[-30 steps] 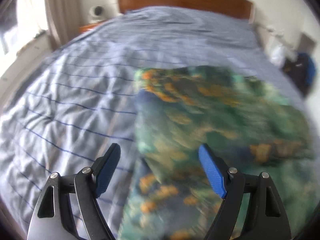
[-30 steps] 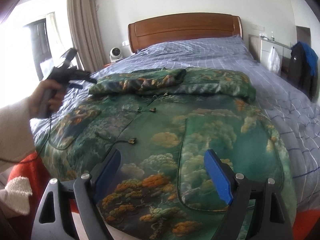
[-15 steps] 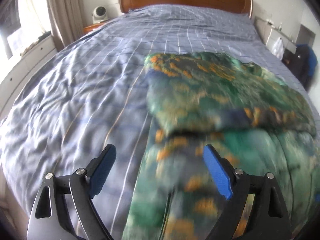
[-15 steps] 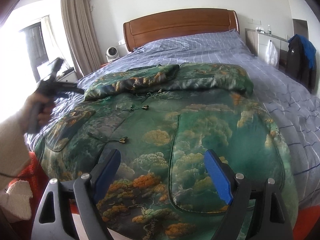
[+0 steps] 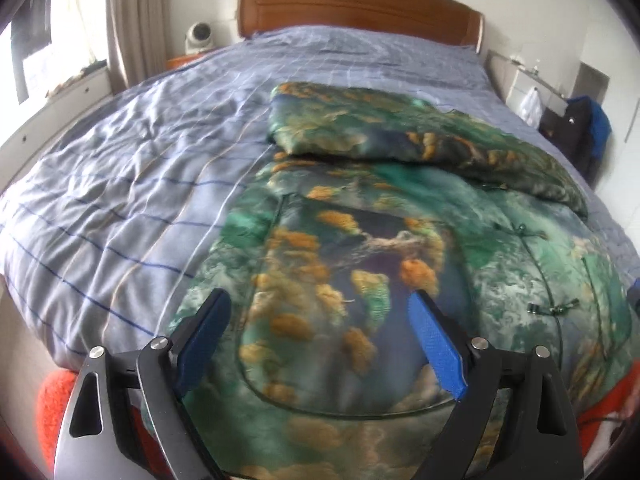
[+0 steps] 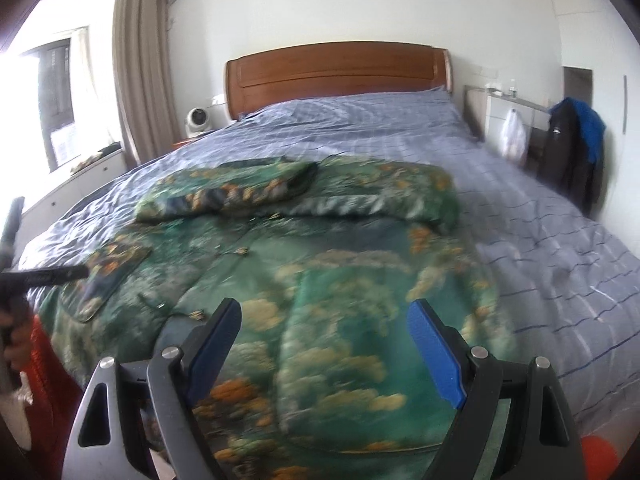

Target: Fold large clothes

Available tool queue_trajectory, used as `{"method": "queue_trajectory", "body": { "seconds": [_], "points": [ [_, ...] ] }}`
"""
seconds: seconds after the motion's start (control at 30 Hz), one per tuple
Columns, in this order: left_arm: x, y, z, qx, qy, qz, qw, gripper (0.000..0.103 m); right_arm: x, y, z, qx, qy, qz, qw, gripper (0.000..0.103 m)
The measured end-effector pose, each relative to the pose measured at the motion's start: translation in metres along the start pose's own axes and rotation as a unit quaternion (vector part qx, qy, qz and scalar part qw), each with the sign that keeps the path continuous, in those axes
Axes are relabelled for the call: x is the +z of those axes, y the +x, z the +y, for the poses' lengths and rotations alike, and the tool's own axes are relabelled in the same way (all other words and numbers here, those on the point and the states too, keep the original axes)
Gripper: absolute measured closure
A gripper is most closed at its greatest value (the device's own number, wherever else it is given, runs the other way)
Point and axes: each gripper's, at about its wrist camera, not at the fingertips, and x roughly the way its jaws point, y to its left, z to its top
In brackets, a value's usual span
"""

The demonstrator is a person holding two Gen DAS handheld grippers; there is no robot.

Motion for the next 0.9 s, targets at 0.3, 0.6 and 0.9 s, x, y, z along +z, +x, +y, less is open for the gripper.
{"method": "queue_trajectory", "body": {
  "seconds": [0.3, 0.6, 0.9],
  "points": [
    [-0.012, 0.008, -0.001, 0.029, 0.015, -0.014, 0.9994, 0.008, -0.012, 0.004, 0.0, 0.0, -0.003, 0.018, 1.0, 0.018],
    [-0.021, 0.005, -0.017, 0.058, 0.053, -0.058, 0.9952, 0.008, -0.022, 0.017, 0.011, 0.018, -0.018, 0.029, 0.999, 0.018],
    [-0.023, -0.004, -0.022, 0.075, 0.069, -0.094, 0.9904, 0.008, -0.023, 0.02, 0.012, 0.019, -0.018, 0.031, 0.999, 0.018]
  ]
}}
